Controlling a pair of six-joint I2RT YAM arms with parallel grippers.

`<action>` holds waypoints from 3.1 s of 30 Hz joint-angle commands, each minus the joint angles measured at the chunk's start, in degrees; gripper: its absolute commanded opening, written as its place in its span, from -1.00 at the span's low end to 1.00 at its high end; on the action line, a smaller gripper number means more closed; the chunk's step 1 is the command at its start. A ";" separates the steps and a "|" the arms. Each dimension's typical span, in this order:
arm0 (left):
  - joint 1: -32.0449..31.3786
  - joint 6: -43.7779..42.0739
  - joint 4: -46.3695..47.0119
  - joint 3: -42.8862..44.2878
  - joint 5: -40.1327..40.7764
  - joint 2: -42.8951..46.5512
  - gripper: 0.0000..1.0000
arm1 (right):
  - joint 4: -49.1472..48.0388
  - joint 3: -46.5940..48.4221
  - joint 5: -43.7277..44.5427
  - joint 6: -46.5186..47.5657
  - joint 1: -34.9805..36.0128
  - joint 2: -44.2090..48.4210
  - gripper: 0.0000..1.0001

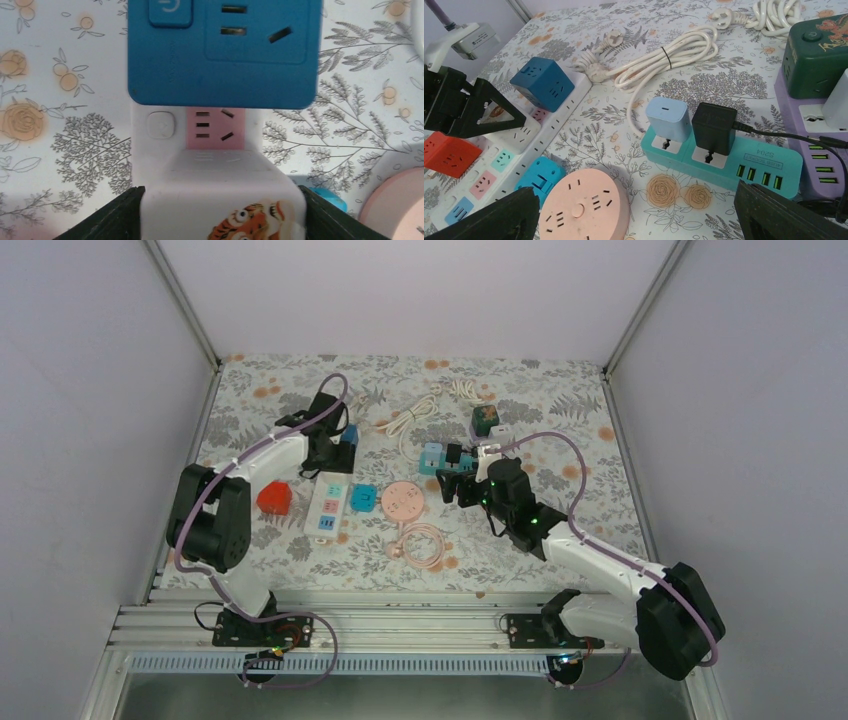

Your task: Insert the plug

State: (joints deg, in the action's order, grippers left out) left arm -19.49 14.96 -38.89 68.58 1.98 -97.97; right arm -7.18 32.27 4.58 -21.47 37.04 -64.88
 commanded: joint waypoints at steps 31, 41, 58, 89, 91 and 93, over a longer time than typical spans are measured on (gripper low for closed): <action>16.82 12.51 8.92 -23.36 8.31 15.48 0.93 | 3.63 5.08 -1.38 -6.69 -1.09 -6.15 1.00; 15.82 13.90 6.73 -24.82 6.58 16.24 0.61 | 3.08 5.59 -2.98 -8.15 -1.11 -7.46 1.00; 10.50 14.21 2.16 -19.80 15.08 17.64 -0.05 | -0.49 3.59 -9.03 -9.46 -1.26 -5.54 1.00; -8.27 -10.27 31.08 -5.91 -61.30 29.52 -0.06 | -24.27 13.15 -57.84 -8.54 -0.58 -5.96 0.94; -8.37 -9.58 32.62 -5.95 -62.40 30.23 -0.06 | -24.65 12.91 -58.34 -8.08 -0.55 -5.48 0.90; -8.42 -8.24 34.90 -6.63 -63.45 31.03 -0.06 | -25.87 12.66 -58.73 -8.21 -0.55 -5.19 0.86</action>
State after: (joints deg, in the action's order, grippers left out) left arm -27.20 6.68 -10.85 60.84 -54.98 -68.29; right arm -28.69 43.38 -49.47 -29.23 35.99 -70.50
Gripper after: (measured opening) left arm 0.632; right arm 0.945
